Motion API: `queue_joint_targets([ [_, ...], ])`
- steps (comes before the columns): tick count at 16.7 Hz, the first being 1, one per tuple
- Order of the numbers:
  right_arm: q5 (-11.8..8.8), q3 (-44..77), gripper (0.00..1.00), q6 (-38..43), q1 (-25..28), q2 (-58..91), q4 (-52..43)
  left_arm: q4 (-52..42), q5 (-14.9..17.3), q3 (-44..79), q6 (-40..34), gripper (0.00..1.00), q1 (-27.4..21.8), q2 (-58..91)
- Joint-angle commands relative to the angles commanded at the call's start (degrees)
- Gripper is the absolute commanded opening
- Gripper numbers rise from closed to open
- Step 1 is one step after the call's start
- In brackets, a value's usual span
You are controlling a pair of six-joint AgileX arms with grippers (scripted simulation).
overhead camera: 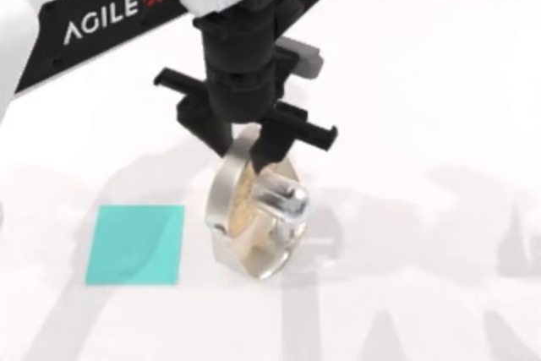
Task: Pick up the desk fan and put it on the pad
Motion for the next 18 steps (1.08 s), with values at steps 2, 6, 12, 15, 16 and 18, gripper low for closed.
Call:
queue_joint_targets([
  [2,0.0,0.0,1.0,0.0,0.0,0.0,0.0,0.0,0.0,0.0,0.0,0.0,0.0,0.0],
  [6,0.0,0.0,1.0,0.0,0.0,0.0,0.0,-2.31,-0.01,2.41,-0.09,0.0,0.34,0.44],
  [12,0.0,0.0,1.0,0.0,0.0,0.0,0.0,-12.03,-0.01,13.49,-0.01,0.0,1.07,1.49],
  [15,0.0,0.0,1.0,0.0,0.0,0.0,0.0,-12.19,-0.01,13.65,-0.01,0.0,1.09,1.49],
  [16,0.0,0.0,1.0,0.0,0.0,0.0,0.0,-12.06,-0.03,13.54,0.08,0.0,0.77,1.28],
  [18,0.0,0.0,1.0,0.0,0.0,0.0,0.0,-12.08,-0.03,13.26,-0.57,0.0,0.85,1.19],
])
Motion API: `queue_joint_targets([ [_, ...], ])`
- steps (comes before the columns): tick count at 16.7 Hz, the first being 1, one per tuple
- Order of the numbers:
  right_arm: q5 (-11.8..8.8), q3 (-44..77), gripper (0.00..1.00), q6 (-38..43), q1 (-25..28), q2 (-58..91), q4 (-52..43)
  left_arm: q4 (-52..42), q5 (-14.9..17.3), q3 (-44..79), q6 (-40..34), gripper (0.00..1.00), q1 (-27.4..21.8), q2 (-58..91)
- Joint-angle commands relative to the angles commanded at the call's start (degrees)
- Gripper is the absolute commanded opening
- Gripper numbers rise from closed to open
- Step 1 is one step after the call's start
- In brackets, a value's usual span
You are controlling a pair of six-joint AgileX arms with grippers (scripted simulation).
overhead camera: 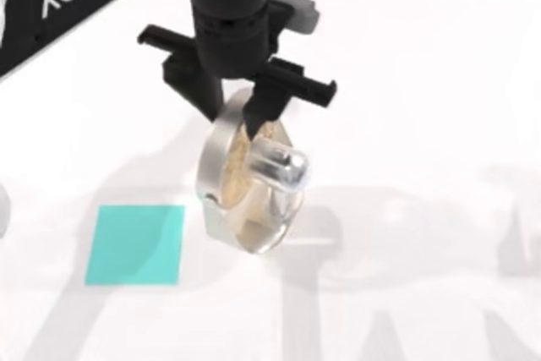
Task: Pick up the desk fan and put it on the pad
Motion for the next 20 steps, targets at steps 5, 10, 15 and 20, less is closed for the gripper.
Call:
queue_joint_targets([
  [5,0.0,0.0,1.0,0.0,0.0,0.0,0.0,0.13,0.08,-4.05,-12.16,0.0,1.72,-1.93],
  [10,0.0,0.0,1.0,0.0,0.0,0.0,0.0,1.81,0.28,-11.38,-38.71,0.0,5.26,-7.2],
  [15,0.0,0.0,1.0,0.0,0.0,0.0,0.0,4.98,0.53,-21.02,-70.8,0.0,9.53,-14.85],
  [20,0.0,0.0,1.0,0.0,0.0,0.0,0.0,7.96,0.67,-30.6,-94.34,0.0,13.37,-21.83],
])
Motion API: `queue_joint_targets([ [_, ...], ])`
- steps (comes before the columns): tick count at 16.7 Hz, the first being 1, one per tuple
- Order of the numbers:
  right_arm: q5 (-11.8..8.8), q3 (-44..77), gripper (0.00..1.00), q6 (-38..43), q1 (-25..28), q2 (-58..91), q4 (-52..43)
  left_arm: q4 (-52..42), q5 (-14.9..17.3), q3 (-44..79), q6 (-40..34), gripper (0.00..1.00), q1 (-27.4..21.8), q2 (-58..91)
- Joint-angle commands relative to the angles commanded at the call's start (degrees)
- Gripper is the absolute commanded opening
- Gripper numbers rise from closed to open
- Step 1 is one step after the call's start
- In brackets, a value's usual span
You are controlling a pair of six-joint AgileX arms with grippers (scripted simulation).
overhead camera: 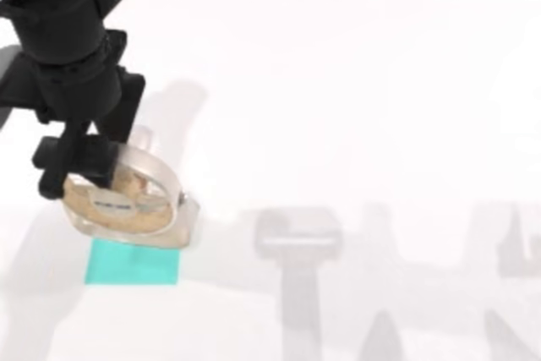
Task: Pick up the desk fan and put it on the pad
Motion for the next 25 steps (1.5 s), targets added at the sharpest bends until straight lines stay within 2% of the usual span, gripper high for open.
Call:
queue_joint_targets([
  [3,0.0,0.0,1.0,0.0,0.0,0.0,0.0,0.95,0.0,-3.74,-7.0,0.0,1.4,-2.42],
  [5,0.0,0.0,1.0,0.0,0.0,0.0,0.0,1.16,0.0,-4.69,-8.55,0.0,1.75,-2.99],
  [10,0.0,0.0,1.0,0.0,0.0,0.0,0.0,1.27,0.0,-4.75,-8.36,0.0,1.48,-2.76],
  [15,0.0,0.0,1.0,0.0,0.0,0.0,0.0,8.19,0.01,-10.85,-8.27,0.0,1.98,-2.25],
  [19,0.0,0.0,1.0,0.0,0.0,0.0,0.0,8.97,-0.01,-11.61,-8.28,0.0,2.01,-2.1],
  [25,0.0,0.0,1.0,0.0,0.0,0.0,0.0,8.97,-0.01,-11.61,-8.28,0.45,2.01,-2.1],
])
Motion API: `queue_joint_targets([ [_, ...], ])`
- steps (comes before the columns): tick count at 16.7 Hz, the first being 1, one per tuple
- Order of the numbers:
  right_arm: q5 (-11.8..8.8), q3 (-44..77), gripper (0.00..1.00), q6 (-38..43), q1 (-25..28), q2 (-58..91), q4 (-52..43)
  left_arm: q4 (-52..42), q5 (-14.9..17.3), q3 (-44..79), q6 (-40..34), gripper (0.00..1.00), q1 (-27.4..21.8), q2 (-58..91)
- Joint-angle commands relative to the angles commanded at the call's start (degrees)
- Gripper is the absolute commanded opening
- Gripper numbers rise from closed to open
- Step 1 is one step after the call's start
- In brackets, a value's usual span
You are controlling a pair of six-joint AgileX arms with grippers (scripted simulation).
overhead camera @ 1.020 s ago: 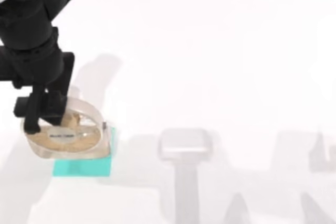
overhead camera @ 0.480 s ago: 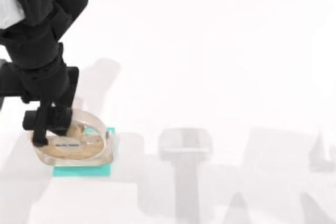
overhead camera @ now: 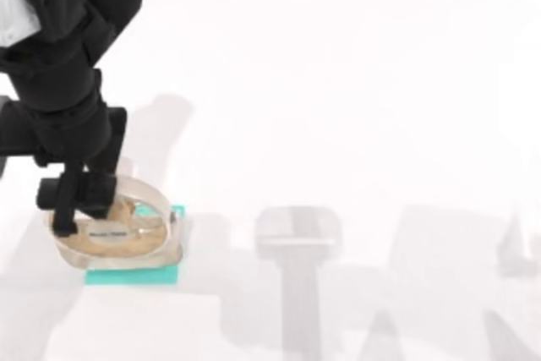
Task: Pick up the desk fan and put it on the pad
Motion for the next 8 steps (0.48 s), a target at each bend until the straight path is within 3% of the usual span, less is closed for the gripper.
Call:
queue_joint_targets([
  [7,0.0,0.0,1.0,0.0,0.0,0.0,0.0,0.0,0.0,0.0,0.0,0.98,0.0,0.0],
  [8,0.0,0.0,1.0,0.0,0.0,0.0,0.0,0.0,0.0,0.0,0.0,1.0,0.0,0.0],
])
